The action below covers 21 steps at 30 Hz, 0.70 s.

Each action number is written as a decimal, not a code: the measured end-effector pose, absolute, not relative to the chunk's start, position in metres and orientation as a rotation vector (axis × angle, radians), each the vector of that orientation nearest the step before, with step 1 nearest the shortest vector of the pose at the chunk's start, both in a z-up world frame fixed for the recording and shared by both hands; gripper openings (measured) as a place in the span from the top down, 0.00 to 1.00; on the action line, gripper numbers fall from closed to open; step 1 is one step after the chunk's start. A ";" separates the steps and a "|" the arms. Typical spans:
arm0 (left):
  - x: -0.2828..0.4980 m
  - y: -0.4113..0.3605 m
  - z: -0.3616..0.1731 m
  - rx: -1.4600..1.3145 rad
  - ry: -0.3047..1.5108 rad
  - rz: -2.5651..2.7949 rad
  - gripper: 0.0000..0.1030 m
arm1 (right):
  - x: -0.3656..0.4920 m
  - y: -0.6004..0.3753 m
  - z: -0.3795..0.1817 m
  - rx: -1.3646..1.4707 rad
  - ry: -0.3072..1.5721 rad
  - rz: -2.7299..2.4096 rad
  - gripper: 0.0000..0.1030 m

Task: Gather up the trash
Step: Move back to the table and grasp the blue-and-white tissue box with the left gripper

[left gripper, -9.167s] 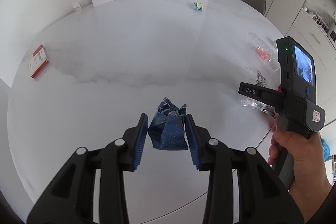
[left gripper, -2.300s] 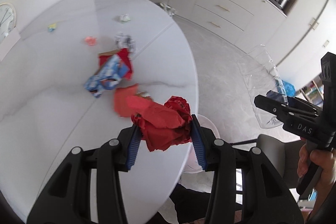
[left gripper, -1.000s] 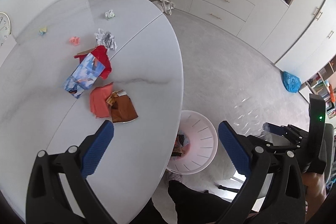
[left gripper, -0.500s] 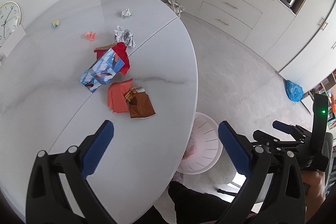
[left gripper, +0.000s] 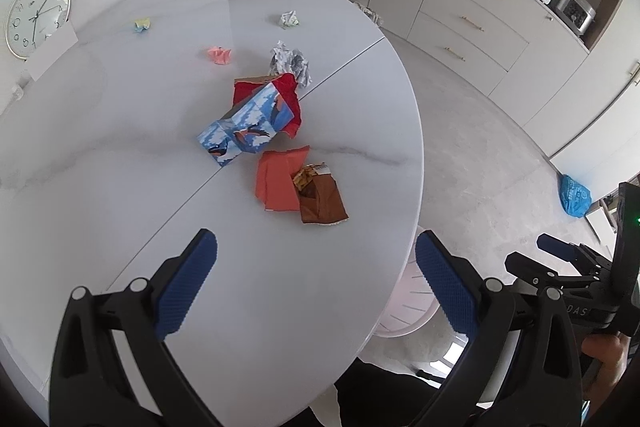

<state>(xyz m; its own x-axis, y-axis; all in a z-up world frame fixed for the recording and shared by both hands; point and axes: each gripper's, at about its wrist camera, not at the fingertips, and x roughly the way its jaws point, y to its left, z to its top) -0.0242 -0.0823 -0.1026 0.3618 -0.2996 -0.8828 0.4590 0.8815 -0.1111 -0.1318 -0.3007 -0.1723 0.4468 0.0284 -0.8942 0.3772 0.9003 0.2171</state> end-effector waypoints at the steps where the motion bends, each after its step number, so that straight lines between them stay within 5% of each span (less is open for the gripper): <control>1: -0.021 -0.081 -0.104 0.174 1.087 -0.483 0.07 | -0.129 -0.299 -0.172 0.419 1.093 -0.219 0.03; 21: 0.091 -0.111 -0.176 0.750 0.904 -0.694 0.12 | -0.068 -0.289 -0.172 0.437 1.118 -0.226 0.03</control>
<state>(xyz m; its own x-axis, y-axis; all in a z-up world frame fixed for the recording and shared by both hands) 0.0913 -0.1113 -0.1757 0.4454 -0.2083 -0.8708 0.7874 0.5541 0.2702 -0.0684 -0.2894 -0.1719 0.4269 0.0414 -0.9034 0.3892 0.8933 0.2249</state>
